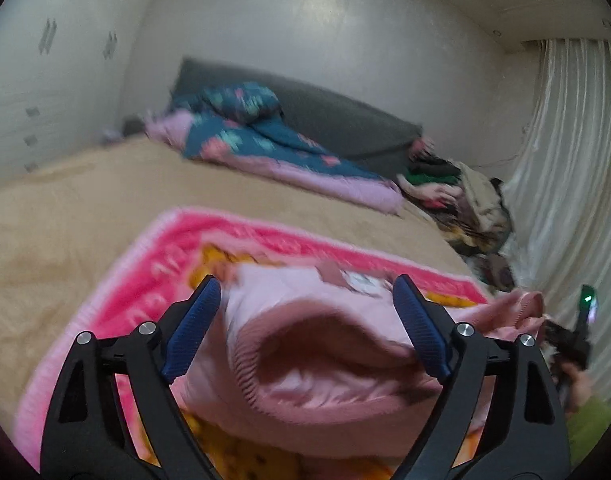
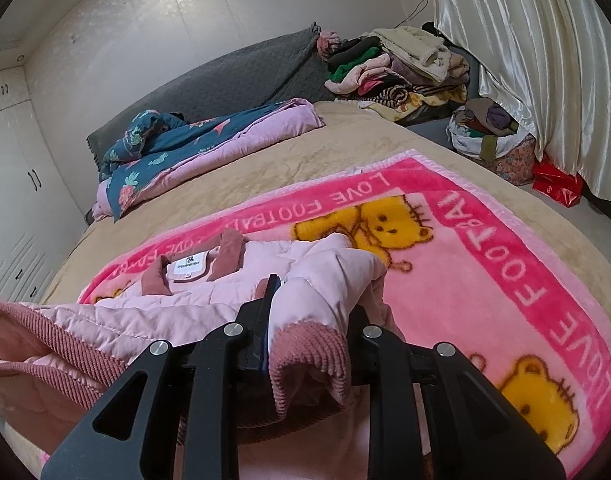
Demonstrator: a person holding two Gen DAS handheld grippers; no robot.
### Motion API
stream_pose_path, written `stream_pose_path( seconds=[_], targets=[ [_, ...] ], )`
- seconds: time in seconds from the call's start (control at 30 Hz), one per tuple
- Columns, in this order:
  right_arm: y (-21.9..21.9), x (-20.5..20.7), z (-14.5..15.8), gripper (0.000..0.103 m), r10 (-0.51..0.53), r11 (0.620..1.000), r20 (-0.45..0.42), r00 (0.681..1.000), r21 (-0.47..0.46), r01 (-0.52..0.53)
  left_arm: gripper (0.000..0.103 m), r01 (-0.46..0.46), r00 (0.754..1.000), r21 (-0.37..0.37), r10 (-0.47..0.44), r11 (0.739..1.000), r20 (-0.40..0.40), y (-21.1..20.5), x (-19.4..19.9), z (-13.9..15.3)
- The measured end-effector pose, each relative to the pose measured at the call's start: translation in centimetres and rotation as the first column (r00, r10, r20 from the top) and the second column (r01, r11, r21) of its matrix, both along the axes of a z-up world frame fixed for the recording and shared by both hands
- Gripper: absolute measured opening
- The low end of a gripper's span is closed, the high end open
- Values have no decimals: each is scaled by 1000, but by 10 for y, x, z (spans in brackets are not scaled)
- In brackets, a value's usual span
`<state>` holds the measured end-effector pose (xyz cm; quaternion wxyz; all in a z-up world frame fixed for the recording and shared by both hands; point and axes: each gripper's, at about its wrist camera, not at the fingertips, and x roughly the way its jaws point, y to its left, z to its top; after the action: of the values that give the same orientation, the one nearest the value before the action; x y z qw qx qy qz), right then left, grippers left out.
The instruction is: Fold large clothes
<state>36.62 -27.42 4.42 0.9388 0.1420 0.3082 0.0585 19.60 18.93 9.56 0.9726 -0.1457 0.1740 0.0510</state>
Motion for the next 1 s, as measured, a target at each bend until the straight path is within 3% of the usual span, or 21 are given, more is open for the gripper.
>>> stream_pose_path(
  seconds=[0.07, 0.13, 0.37, 0.6, 0.73, 0.8, 0.87, 1.0],
  targets=[
    [3, 2, 6, 22, 6, 1000, 7, 1000, -6, -6, 88, -14, 1000, 27, 14, 1000, -10, -1, 0, -3],
    [5, 8, 11, 23, 10, 1000, 11, 1000, -6, -10, 88, -46, 998, 52, 47, 998, -31, -1, 1, -11],
    [10, 31, 14, 23, -29, 999, -7, 1000, -25, 28, 88, -127, 992, -6, 127, 992, -9, 10, -11, -37],
    [8, 48, 9, 23, -97, 995, -12, 995, -16, 97, 89, -105, 989, -37, 100, 994, -112, 20, 16, -68],
    [6, 60, 2, 23, -131, 991, -30, 991, -46, 129, 89, -89, 992, -76, 81, 993, -97, 26, 18, -80],
    [7, 68, -6, 23, -151, 986, -42, 988, -78, 148, 89, -80, 996, -114, 75, 990, -50, 31, 12, -80],
    [7, 75, -14, 23, -171, 982, -58, 984, -97, 165, 90, -79, 995, -126, 71, 989, -64, 35, 12, -78],
    [11, 77, -16, 41, -96, 992, -42, 995, -87, 92, 92, -96, 978, -89, 77, 991, -196, 37, 34, -93]
  ],
)
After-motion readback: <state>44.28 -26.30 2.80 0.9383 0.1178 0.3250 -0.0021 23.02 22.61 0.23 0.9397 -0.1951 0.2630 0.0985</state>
